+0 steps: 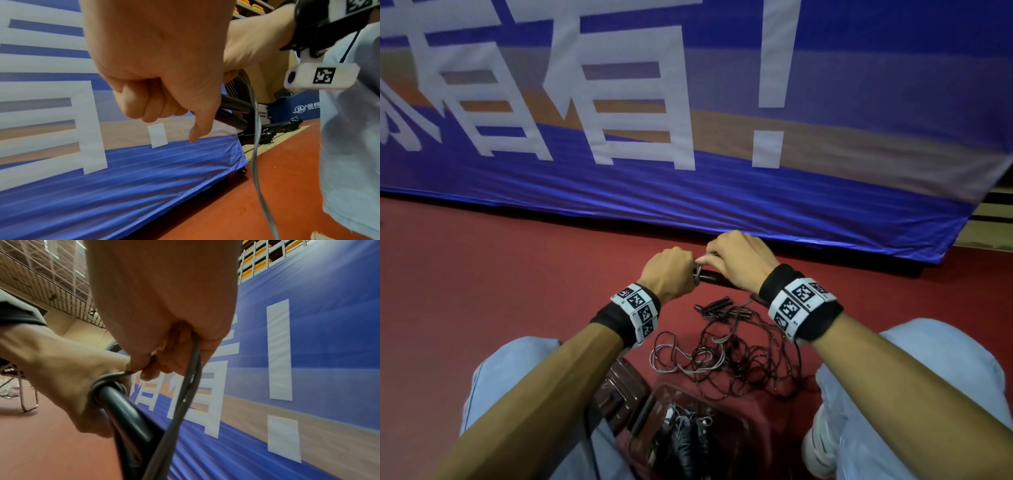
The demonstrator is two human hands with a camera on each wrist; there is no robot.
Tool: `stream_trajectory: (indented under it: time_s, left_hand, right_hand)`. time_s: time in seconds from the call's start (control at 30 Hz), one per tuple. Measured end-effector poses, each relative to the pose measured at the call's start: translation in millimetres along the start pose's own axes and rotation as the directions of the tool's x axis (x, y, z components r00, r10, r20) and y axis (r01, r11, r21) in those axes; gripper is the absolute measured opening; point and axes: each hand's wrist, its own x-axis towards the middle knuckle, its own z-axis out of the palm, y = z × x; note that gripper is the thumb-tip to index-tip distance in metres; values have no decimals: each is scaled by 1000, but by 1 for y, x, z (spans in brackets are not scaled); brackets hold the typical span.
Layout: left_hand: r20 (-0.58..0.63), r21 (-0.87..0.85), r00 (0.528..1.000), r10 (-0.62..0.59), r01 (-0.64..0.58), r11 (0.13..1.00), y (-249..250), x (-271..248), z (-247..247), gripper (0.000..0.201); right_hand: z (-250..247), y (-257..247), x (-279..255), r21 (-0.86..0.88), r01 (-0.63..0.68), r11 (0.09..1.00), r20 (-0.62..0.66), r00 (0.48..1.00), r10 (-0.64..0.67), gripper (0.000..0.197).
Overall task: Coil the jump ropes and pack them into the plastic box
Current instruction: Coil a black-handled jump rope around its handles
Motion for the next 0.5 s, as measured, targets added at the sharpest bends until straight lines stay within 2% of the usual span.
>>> stream_trajectory:
  time_s: [0.17,0.23,0.37,0.5]
  left_hand:
    - [55,-52,994,95,-92,994,2,-5,-6,36]
    - [55,-45,989,140,-138,989,2,-5,-7,34]
    - [36,-47,973,226,-224,973,1,-5,-12,27]
    - [-9,-39,958,286,-286,957,-4,-5,-21,25]
  right_hand:
    - [-2,12,0,107,-50,993,4,999,50,50]
    - [-7,16,1,151,-82,985,20,997,80,55]
    - [-14,27,3,314,-179,932,136,980,142,50]
    - [-20,33,6,457,-209,864,216,969,121,64]
